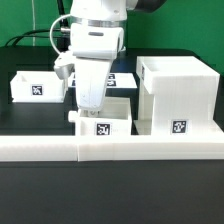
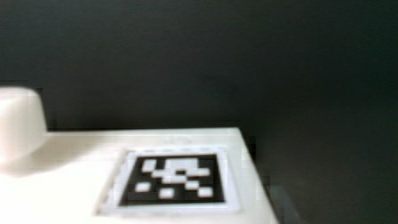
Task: Assemble drawer
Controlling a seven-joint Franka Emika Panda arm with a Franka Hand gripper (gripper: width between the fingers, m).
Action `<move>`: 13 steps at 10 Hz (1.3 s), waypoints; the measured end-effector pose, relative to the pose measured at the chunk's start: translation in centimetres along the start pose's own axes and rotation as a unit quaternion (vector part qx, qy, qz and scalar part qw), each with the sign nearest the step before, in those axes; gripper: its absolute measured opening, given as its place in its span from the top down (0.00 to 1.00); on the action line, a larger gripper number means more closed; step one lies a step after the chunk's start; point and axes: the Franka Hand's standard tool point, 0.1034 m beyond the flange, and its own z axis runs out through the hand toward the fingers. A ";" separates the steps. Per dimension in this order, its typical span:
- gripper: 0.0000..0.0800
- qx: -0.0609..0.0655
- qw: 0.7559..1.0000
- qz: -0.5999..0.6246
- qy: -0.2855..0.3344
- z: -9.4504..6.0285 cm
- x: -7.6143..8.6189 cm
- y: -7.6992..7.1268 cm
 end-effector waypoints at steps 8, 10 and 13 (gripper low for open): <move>0.95 -0.027 1.000 0.002 0.005 0.1 0.2 0.1; 0.95 -0.025 1.000 0.003 0.005 0.2 0.3 -0.1; 0.95 -0.019 1.000 0.003 0.009 0.0 1.7 0.2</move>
Offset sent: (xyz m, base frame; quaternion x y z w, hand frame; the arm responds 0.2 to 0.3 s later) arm 0.0000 0.0000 0.0000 -0.0650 0.0000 0.0000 0.9979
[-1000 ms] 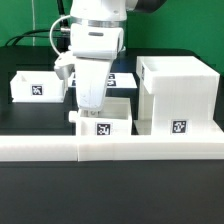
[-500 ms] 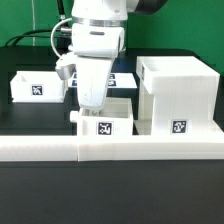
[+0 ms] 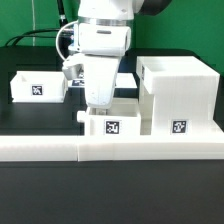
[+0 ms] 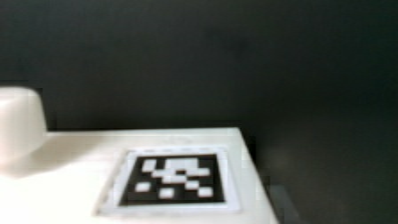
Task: Assemble drawer
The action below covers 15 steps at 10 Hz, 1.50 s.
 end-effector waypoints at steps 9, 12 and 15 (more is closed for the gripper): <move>0.95 0.019 1.000 -0.023 -0.009 0.0 0.0 0.3; 0.95 0.020 1.000 -0.022 -0.009 0.1 0.1 0.3; 0.95 0.022 0.999 -0.033 -0.007 0.1 0.9 0.2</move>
Offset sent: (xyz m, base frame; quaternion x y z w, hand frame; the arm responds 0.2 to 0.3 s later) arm 0.0000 0.0000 0.0000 0.0000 0.0000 0.0000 1.0000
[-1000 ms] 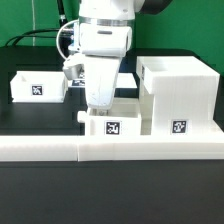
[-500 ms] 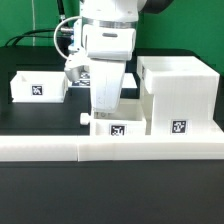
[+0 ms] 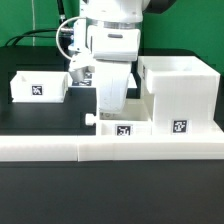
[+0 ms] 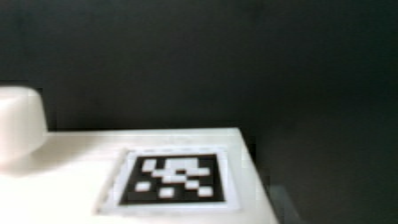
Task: Assemble drawer
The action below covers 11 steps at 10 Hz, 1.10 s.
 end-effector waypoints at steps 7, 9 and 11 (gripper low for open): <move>0.95 -0.016 1.000 0.007 0.003 0.1 -0.1 0.2; 0.95 -0.016 1.000 0.006 0.003 0.1 0.2 0.1; 0.95 -0.017 1.000 0.013 0.003 0.1 0.1 0.1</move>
Offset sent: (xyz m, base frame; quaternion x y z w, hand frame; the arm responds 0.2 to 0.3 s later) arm 0.0000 0.0000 0.0000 0.0000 0.0000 0.0000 1.0000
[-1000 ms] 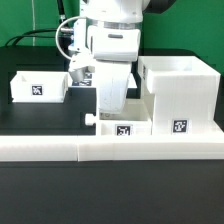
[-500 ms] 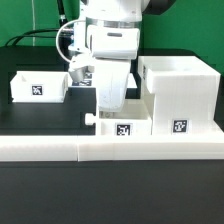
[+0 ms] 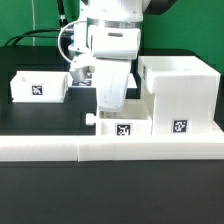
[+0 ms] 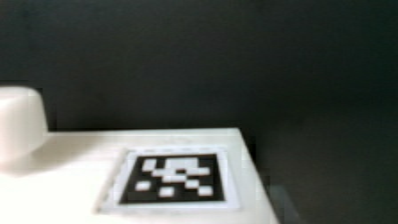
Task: Assemble drawer
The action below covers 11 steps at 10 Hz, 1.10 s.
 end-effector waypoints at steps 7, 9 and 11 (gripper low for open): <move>0.95 0.013 1.000 -0.008 -0.014 0.0 -0.4 -0.1; 0.95 0.014 1.000 -0.008 -0.014 0.0 -0.4 -0.2; 0.95 0.014 1.000 -0.008 -0.014 0.0 -0.4 -0.2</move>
Offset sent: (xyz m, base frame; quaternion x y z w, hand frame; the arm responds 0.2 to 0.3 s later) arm -0.0034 0.0103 0.0002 0.0271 -0.0380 -0.0819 0.9955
